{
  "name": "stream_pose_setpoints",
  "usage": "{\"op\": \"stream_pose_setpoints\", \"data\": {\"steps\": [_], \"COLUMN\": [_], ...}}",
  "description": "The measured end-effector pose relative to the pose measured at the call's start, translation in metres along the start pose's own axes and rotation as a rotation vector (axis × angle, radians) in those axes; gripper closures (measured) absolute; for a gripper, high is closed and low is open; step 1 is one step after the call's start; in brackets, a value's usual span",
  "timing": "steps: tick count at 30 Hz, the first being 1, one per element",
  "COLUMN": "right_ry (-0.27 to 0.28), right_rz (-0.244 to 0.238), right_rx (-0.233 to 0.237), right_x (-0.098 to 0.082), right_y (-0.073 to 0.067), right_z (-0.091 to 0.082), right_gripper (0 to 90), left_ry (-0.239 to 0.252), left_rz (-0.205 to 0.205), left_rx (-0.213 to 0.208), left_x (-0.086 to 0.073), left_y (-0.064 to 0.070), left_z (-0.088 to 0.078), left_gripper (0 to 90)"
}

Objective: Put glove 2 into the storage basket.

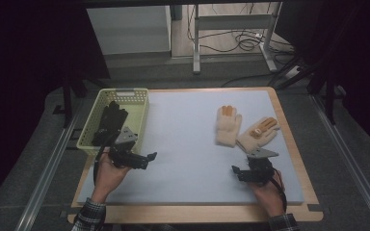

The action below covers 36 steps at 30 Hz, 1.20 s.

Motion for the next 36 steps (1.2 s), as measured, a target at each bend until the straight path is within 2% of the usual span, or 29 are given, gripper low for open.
{"op": "stream_pose_setpoints", "data": {"steps": [1,3,4,7,11,13,14,16,19,21,24,28,31,32,34,36], "right_ry": [0.000,0.000,0.000,0.000,-0.002,-0.002,-0.002,-0.002,-0.002,-0.002,0.001,0.008,0.027,0.033,0.034,0.031], "right_rz": [0.000,0.000,0.000,0.000,0.001,0.001,0.001,0.002,0.001,0.002,-0.004,-0.003,0.008,0.001,-0.005,-0.009], "right_rx": [0.000,0.000,0.001,0.000,-0.004,-0.003,-0.003,-0.002,0.000,0.002,0.003,0.017,0.033,0.035,0.030,0.028], "right_x": [0.000,0.000,0.000,0.000,0.000,0.000,0.000,0.000,0.000,0.000,0.000,0.003,0.012,0.020,0.024,0.036], "right_y": [0.000,0.000,0.000,0.000,0.000,0.000,0.000,0.000,0.000,0.000,-0.001,-0.003,-0.002,-0.001,0.000,0.005], "right_z": [0.000,0.000,0.000,0.000,0.000,0.000,0.000,0.000,0.000,0.000,-0.001,-0.002,-0.006,-0.006,-0.006,-0.003], "right_gripper": [23.4,23.4,23.4,23.4,22.6,22.6,22.6,22.7,23.0,23.3,26.2,32.3,38.6,42.7,44.1,49.7], "left_ry": [0.000,0.003,0.000,-0.020,-0.046,-0.060,-0.085,-0.120,-0.136,-0.158,-0.166,-0.164,-0.163,-0.163,-0.163,-0.162], "left_rz": [0.000,0.011,0.025,0.050,0.035,0.029,0.033,0.042,0.025,0.023,-0.013,-0.015,-0.017,-0.017,-0.017,-0.017], "left_rx": [0.000,-0.014,-0.027,-0.028,-0.056,-0.062,-0.060,-0.030,-0.035,-0.023,-0.041,-0.042,-0.042,-0.042,-0.042,-0.042], "left_x": [0.000,-0.004,-0.010,-0.021,-0.042,-0.049,-0.054,-0.062,-0.070,-0.076,-0.076,-0.076,-0.077,-0.077,-0.077,-0.077], "left_y": [0.000,0.011,0.021,0.031,0.042,0.044,0.044,0.042,0.041,0.040,0.037,0.036,0.037,0.037,0.036,0.036], "left_z": [0.000,0.004,0.010,0.018,0.036,0.041,0.045,0.050,0.055,0.059,0.060,0.060,0.060,0.060,0.060,0.060], "left_gripper": [0.1,0.3,0.3,0.4,0.4,0.4,0.4,0.4,0.4,0.4,0.6,0.2,0.2,0.2,0.2,0.2]}}
Point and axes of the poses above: each handheld gripper's, and its own axes: z roughly forward along the jaws, x roughly out of its top, y roughly to its right, the point moved 7 cm from there along z, roughly forward along the jaws, and after that the axes turned 6 degrees about -y, right-handed, at the moved point
